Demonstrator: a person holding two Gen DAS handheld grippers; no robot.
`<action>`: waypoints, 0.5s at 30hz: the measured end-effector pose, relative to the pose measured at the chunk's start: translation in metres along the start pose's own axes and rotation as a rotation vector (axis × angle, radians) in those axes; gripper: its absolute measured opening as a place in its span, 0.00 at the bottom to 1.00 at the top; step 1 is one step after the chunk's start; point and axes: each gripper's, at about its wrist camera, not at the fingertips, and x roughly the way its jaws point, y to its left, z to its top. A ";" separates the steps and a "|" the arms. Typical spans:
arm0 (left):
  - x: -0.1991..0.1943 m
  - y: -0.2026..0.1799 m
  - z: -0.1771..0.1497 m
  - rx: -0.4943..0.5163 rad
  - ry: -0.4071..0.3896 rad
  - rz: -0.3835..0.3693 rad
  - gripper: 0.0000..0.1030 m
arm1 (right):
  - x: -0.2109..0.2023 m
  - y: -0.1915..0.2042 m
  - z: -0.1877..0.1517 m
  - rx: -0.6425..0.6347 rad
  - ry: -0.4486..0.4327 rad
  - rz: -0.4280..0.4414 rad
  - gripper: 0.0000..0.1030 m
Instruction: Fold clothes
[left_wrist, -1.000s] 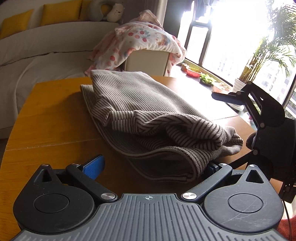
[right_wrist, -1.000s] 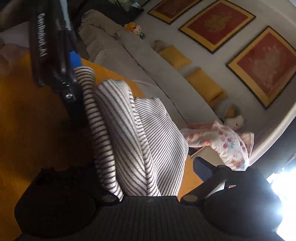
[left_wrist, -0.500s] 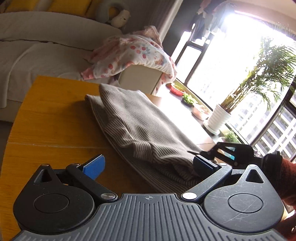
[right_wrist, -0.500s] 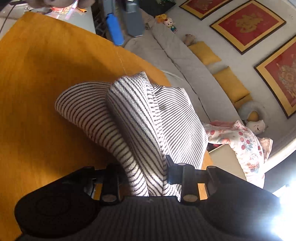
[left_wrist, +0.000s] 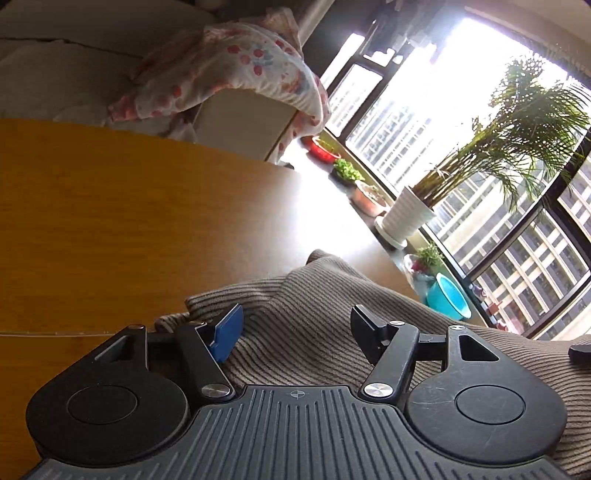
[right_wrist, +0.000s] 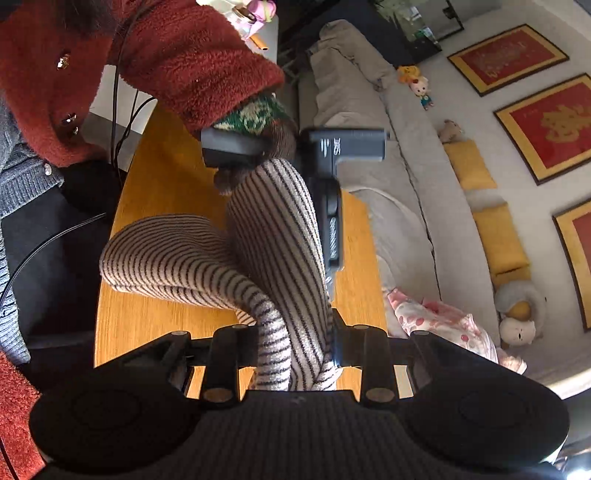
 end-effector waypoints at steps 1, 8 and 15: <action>0.003 0.006 -0.003 -0.005 0.000 -0.015 0.67 | 0.009 -0.010 0.001 0.001 -0.004 0.015 0.28; -0.026 0.062 0.005 -0.262 -0.050 -0.147 0.59 | 0.110 -0.062 -0.029 0.178 -0.007 0.152 0.34; -0.085 0.050 0.009 -0.136 -0.160 -0.123 0.93 | 0.160 -0.072 -0.048 0.299 -0.045 0.169 0.51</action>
